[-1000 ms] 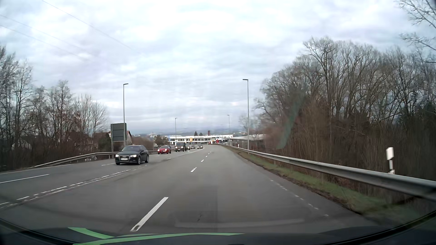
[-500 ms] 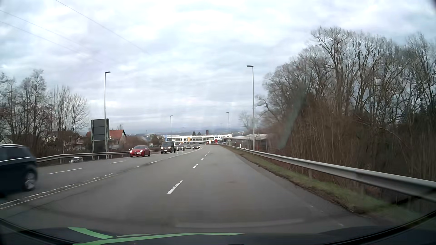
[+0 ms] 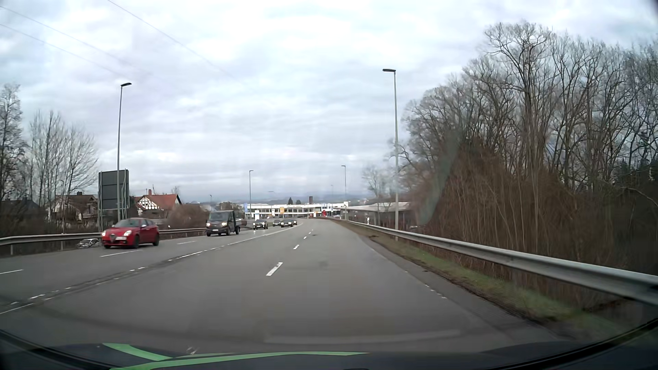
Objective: Follow the waypoints while adhering to traffic rules and regulations
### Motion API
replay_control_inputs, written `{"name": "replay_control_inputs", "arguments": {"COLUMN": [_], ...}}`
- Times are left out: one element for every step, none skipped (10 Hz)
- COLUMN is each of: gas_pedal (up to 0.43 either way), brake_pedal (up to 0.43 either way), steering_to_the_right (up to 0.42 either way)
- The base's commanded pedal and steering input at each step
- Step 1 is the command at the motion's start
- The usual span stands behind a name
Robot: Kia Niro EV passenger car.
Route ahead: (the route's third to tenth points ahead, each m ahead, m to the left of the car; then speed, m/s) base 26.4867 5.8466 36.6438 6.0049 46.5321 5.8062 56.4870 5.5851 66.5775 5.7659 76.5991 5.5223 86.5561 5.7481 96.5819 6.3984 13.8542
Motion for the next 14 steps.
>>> {"name": "replay_control_inputs", "arguments": {"gas_pedal": [0.059,0.059,0.059,0.059,0.059,0.059,0.059,0.059,0.059,0.059,0.059,0.059,0.059,0.059], "brake_pedal": [0.000,0.000,0.000,0.000,0.000,0.000,0.000,0.000,0.000,0.000,0.000,0.000,0.000,0.000], "steering_to_the_right": [0.000,0.000,0.001,0.000,0.000,0.001,0.001,0.000,0.000,0.000,0.000,0.000,0.000,0.000]}}
